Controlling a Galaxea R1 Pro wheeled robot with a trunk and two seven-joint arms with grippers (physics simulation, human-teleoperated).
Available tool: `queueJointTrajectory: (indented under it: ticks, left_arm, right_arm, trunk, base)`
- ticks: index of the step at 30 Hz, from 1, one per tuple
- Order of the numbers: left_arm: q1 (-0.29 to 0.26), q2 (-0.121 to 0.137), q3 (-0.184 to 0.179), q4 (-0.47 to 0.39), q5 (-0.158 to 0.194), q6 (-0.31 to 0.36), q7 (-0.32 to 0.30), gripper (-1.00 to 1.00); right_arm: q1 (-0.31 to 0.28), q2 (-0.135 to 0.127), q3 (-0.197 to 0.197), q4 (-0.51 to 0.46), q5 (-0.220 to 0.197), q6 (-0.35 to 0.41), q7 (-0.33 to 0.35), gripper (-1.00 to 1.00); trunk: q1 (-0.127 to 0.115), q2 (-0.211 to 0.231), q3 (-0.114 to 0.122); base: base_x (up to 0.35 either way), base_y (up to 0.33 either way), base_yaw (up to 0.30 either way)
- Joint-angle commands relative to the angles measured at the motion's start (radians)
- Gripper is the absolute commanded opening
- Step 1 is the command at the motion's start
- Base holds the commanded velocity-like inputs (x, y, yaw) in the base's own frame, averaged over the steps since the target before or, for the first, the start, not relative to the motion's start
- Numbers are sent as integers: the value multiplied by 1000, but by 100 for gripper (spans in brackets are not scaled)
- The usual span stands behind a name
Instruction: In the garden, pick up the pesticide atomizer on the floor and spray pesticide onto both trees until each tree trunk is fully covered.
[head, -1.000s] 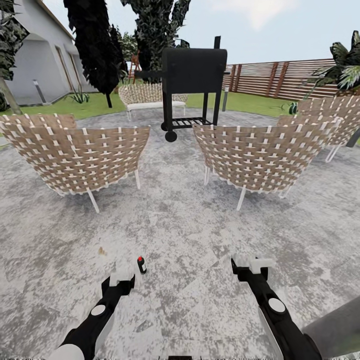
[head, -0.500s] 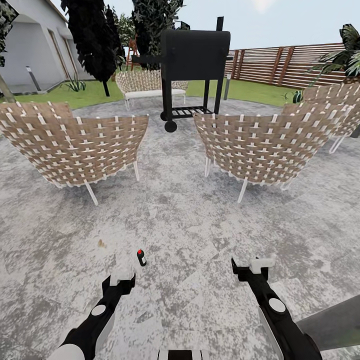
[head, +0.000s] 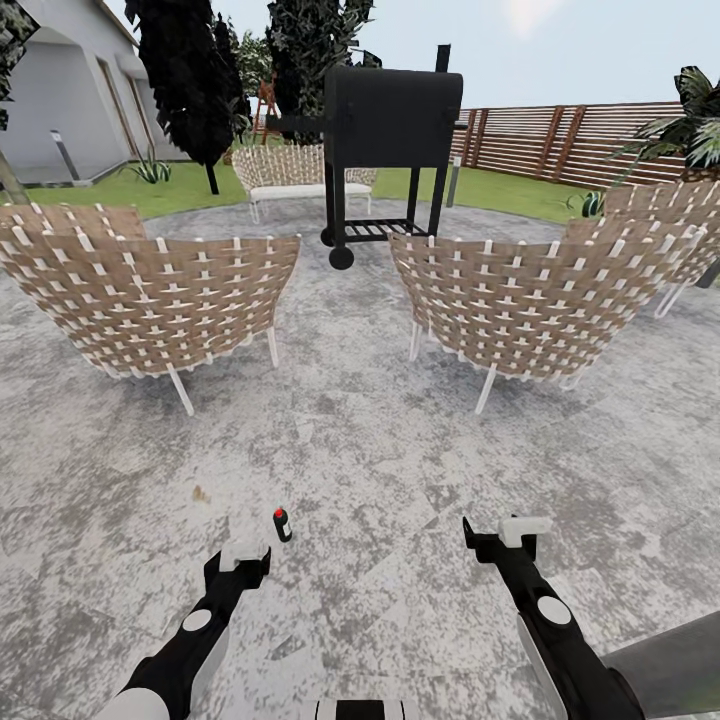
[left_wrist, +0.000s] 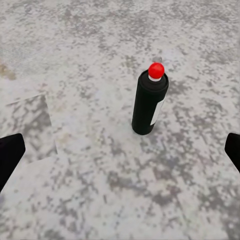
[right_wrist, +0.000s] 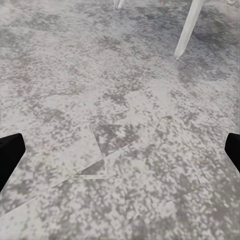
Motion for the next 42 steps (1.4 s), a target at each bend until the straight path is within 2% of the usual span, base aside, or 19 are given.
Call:
queueJointTrajectory:
  ticks: [1,42]
  left_arm:
    - [0,0,0,0,0,0,0,100]
    - [0,0,1,0,2,0,0,100]
  right_arm:
    - [0,0,-1,0,0,0,0,100]
    - [0,0,0,0,0,-1,0,100]
  trunk:
    - [0,0,0]
    - [0,0,0]
  base:
    - [1,0,0]
    - [74,0,0]
